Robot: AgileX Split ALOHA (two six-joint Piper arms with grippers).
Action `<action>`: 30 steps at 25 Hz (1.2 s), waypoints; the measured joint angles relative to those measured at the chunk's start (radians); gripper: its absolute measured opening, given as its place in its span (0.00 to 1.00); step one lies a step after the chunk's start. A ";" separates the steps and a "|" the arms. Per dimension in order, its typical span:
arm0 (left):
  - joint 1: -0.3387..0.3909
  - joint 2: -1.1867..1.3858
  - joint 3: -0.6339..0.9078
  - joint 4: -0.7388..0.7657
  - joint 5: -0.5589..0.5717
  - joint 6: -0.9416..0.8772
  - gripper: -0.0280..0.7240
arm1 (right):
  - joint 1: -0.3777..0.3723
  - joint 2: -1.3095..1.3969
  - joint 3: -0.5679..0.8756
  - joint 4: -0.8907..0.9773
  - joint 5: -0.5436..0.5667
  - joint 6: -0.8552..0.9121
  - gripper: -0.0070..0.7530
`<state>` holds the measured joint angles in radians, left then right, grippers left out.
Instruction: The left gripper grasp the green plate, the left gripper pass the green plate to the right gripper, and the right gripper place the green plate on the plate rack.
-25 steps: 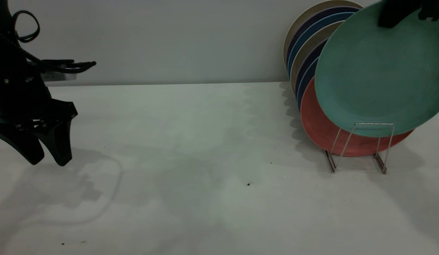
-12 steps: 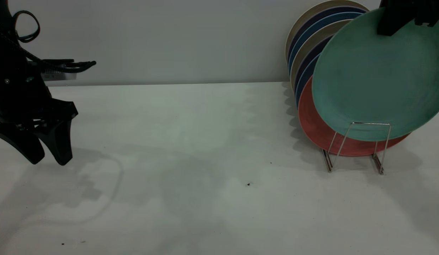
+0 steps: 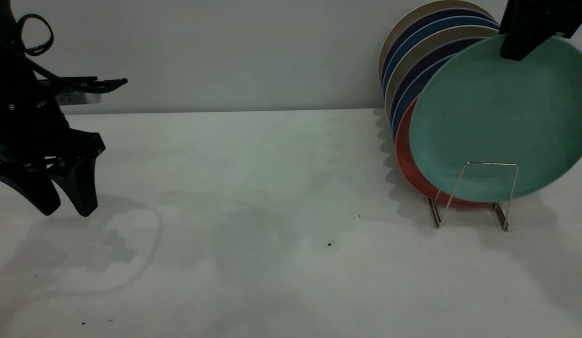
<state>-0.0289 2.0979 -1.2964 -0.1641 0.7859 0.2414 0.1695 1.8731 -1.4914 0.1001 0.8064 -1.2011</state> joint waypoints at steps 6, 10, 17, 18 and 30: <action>0.000 0.000 0.000 0.000 -0.002 -0.001 0.77 | 0.000 0.000 0.000 0.049 0.044 0.140 0.45; 0.000 0.000 0.000 0.000 -0.011 -0.001 0.77 | 0.000 -0.001 0.000 0.052 0.050 0.338 0.49; 0.000 -0.002 -0.049 0.062 -0.015 -0.021 0.77 | 0.000 -0.076 -0.001 0.040 0.058 0.993 0.52; 0.000 -0.008 -0.062 0.076 -0.009 -0.038 0.77 | 0.000 -0.088 -0.001 0.027 0.070 1.074 0.52; 0.000 -0.256 -0.095 0.139 0.142 -0.100 0.77 | 0.000 -0.154 -0.001 -0.092 0.407 1.268 0.52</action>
<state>-0.0289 1.8418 -1.3911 -0.0251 0.9274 0.1414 0.1695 1.7187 -1.4928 0.0081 1.2137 0.0666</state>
